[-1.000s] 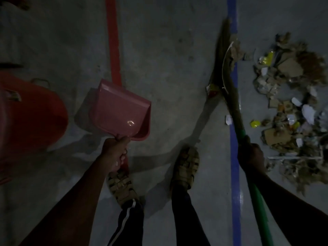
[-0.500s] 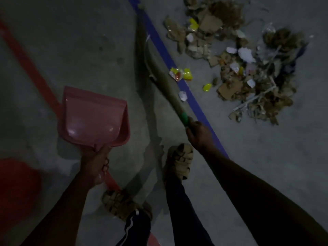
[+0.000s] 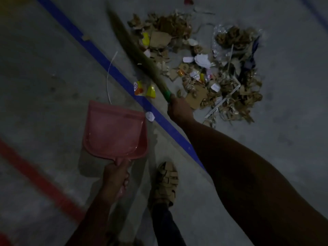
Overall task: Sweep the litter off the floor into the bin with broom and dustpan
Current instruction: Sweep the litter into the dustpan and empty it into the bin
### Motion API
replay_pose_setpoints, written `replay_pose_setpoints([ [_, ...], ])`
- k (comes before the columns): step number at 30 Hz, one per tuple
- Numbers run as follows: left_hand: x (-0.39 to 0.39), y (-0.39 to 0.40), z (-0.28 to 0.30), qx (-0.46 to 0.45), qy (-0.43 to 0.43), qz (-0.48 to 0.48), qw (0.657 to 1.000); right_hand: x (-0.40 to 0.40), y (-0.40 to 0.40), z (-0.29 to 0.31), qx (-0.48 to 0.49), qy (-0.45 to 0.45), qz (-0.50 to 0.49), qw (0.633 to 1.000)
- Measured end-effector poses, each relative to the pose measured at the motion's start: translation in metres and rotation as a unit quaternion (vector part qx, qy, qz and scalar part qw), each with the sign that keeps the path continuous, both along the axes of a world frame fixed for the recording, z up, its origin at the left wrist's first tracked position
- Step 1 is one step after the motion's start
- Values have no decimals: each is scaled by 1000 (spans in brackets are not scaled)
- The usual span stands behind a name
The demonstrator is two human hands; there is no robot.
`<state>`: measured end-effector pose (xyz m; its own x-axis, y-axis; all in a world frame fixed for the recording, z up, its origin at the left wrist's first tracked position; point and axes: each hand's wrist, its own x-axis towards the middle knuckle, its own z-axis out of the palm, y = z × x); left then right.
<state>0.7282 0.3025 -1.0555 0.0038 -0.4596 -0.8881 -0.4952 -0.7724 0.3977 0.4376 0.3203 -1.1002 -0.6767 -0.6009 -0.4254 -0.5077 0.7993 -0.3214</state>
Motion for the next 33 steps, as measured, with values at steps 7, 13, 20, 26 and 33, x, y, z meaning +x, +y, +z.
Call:
replay_pose_setpoints([
  [7,-67,1,5,-5,-7,-35,999,-55,24,2,-22,-37,-130,991],
  [13,-93,-13,11,-37,-16,-78,996,-67,107,2,2,-38,-260,965],
  [20,-82,-12,11,-56,-28,-117,991,-37,174,19,61,39,-185,980],
  [26,-33,3,12,-46,-36,-131,990,27,183,33,1,17,-132,991],
  [33,44,2,17,12,-25,-101,994,121,152,29,-41,-24,-101,994],
])
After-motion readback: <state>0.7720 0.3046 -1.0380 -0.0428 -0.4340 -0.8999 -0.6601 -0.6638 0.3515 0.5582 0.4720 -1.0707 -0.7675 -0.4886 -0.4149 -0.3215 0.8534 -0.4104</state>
